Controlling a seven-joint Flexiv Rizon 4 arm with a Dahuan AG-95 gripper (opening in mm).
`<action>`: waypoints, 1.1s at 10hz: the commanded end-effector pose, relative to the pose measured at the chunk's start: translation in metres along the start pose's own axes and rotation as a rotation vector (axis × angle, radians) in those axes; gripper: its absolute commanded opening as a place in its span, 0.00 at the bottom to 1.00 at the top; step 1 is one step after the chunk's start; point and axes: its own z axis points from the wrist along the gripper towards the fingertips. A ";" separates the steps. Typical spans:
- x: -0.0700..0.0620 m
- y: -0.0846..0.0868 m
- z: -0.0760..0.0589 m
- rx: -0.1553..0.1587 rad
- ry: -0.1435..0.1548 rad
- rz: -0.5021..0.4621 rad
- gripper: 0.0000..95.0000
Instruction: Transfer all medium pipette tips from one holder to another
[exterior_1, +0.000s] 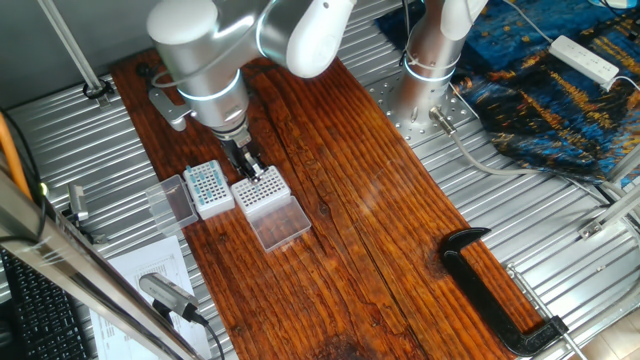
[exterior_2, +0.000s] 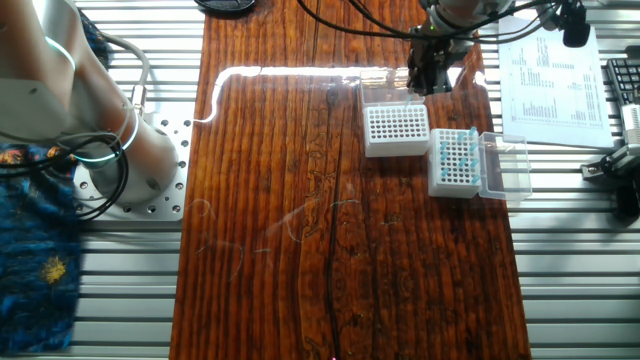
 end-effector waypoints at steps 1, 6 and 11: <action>0.000 0.000 0.000 0.003 -0.002 -0.003 0.00; 0.001 0.003 0.000 0.003 0.000 -0.004 0.00; 0.001 0.003 0.000 0.035 -0.001 0.017 0.00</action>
